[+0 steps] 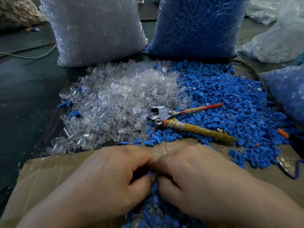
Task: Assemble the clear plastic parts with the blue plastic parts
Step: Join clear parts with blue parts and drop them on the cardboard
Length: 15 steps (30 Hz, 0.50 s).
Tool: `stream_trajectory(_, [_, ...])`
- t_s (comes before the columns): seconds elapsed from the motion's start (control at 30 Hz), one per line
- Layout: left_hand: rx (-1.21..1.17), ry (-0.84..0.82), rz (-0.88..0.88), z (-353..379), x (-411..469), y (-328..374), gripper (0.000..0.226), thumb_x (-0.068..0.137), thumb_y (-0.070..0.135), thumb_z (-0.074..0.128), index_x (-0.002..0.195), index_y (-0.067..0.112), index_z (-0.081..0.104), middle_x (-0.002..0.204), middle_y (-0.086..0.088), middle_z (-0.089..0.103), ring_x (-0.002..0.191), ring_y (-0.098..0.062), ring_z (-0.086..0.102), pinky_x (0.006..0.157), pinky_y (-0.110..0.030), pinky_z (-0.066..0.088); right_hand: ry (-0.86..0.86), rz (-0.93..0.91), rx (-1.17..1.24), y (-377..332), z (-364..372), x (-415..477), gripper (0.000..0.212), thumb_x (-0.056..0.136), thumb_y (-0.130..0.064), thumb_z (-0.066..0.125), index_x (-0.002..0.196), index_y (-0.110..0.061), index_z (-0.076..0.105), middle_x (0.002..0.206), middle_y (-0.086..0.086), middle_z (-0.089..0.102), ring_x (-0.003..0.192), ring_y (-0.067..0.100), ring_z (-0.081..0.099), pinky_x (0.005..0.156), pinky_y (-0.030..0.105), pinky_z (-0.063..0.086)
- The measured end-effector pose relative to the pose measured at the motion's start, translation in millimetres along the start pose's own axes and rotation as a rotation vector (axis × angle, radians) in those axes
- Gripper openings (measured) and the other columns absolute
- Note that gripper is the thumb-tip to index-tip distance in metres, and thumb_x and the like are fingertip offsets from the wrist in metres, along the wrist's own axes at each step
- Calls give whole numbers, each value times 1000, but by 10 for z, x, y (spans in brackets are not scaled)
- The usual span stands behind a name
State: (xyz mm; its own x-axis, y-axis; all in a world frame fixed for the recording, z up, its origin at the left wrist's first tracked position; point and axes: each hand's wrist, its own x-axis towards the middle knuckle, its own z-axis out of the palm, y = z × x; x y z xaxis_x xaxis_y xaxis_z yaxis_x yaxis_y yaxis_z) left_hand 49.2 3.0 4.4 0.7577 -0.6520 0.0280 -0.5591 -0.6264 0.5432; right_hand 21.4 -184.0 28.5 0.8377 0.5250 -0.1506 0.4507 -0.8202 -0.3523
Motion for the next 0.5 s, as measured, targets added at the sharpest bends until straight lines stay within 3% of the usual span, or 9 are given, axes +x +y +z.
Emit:
stream_trajectory(0.1, [0, 33, -37, -11, 5, 3, 23, 77, 51, 51, 93, 40, 62, 81, 25, 63, 70, 7, 60, 57, -20, 50, 8, 32, -15, 22, 0, -2, 23, 87, -47, 38, 80, -25, 42, 77, -4, 55, 72, 20, 51, 63, 35, 41])
stream_trajectory(0.23, [138, 265, -272, -60, -8, -74, 25, 78, 66, 46, 85, 43, 54, 77, 36, 61, 59, 9, 59, 41, -10, 34, 192, 183, -54, 102, 10, 16, 35, 89, -62, 36, 84, -28, 42, 79, -11, 54, 75, 16, 55, 67, 37, 48])
stream_trajectory(0.3, [266, 293, -376, -80, 4, -107, 48, 72, 84, 38, 101, 47, 45, 69, 24, 63, 49, 4, 56, 41, -11, 31, 254, 243, -123, 131, 41, 47, 42, 84, -73, 30, 93, -33, 38, 84, -12, 55, 76, 17, 55, 59, 35, 42])
stream_trajectory(0.33, [349, 289, -402, -63, 15, -114, 67, 65, 93, 27, 113, 49, 40, 65, 17, 61, 50, 4, 53, 42, -14, 31, 261, 262, -160, 134, 62, 79, 47, 81, -76, 24, 98, -34, 37, 87, -13, 55, 75, 18, 54, 55, 34, 38])
stream_trajectory(0.4, [478, 272, -425, -1, 55, -116, 93, 56, 97, 6, 130, 48, 33, 75, 20, 59, 61, 2, 50, 47, -18, 30, 270, 283, -209, 135, 110, 166, 57, 79, -80, 17, 105, -33, 36, 88, -12, 53, 69, 19, 47, 48, 31, 27])
stream_trajectory(0.5, [492, 234, -455, 62, 145, -76, 86, 67, 87, 18, 138, 43, 38, 91, 17, 58, 74, -4, 45, 59, -23, 34, 283, 279, -223, 119, 131, 276, 48, 87, -76, 26, 99, -29, 33, 83, -10, 44, 67, 19, 37, 48, 33, 20])
